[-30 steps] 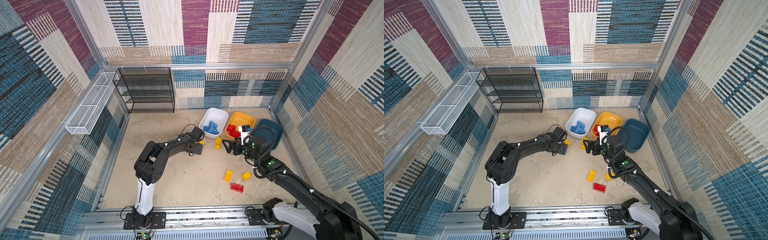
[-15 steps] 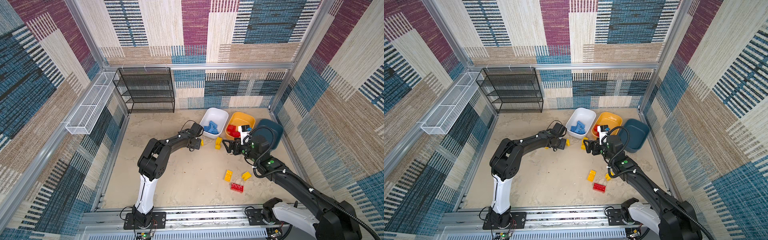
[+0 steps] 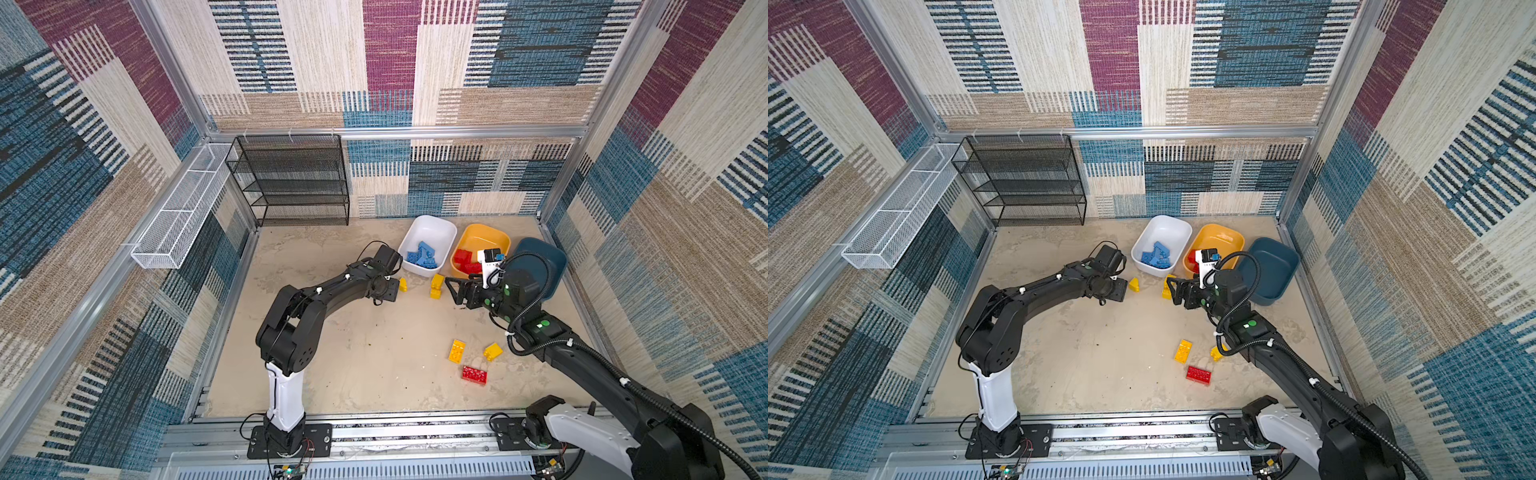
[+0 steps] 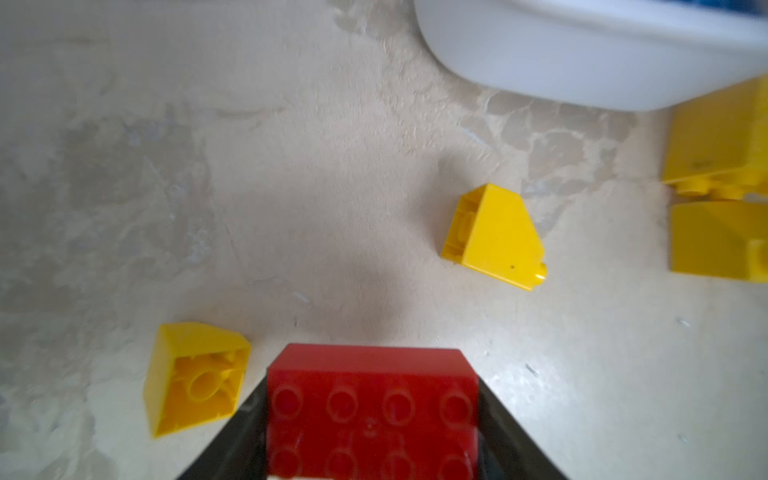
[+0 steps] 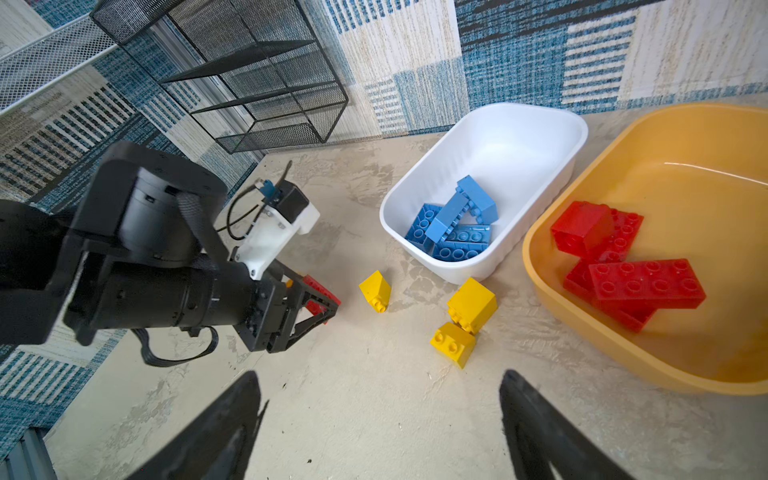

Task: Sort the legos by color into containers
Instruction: 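Carry the red 2x4 brick with the left gripper into the yellow tub and release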

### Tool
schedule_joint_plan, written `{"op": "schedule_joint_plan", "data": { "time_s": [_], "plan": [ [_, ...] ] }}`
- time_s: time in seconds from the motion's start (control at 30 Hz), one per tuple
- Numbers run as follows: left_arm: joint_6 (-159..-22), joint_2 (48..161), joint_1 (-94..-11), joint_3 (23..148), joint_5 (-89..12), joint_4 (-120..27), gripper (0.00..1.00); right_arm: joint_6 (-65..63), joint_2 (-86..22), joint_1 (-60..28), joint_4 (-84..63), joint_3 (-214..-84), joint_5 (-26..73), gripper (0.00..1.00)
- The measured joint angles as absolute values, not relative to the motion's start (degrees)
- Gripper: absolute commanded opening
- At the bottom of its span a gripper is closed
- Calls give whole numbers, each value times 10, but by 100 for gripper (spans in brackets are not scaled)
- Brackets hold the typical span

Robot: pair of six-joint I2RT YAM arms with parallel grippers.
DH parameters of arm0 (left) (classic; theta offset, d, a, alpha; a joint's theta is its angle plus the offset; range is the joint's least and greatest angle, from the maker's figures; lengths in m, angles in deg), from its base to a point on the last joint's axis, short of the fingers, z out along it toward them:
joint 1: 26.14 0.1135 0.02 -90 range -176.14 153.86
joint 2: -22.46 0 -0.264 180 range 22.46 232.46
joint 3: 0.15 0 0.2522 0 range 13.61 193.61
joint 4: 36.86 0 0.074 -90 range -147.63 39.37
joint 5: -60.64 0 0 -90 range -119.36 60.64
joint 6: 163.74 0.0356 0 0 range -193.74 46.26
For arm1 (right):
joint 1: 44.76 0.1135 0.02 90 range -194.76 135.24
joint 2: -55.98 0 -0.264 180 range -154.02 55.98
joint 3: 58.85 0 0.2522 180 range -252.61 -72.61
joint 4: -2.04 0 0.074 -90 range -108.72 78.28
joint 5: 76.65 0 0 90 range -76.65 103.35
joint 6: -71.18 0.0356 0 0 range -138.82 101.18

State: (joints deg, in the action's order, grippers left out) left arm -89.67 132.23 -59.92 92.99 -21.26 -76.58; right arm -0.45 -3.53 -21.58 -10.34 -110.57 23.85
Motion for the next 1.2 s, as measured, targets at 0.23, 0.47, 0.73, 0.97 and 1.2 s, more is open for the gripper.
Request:
{"op": "schedule_joint_plan", "data": {
  "time_s": [0.23, 0.47, 0.73, 0.97, 1.2],
  "plan": [
    [-897, 1297, -613, 988, -256, -787, 49, 11, -25, -216, -120, -1137, 256, 97],
    [-897, 1394, -646, 1170, -308, -803, 48, 17, -10, -216, -145, -1189, 273, 99],
    [-906, 1548, -691, 1391, -364, -831, 47, 8, 4, -216, -205, -1229, 293, 99],
    [-938, 1667, -710, 1555, -401, -837, 47, -1, 29, -216, -238, -1240, 292, 99],
    [-981, 1735, -712, 1614, -417, -822, 62, -2, 32, -216, -263, -1243, 292, 98]
  ]
}}
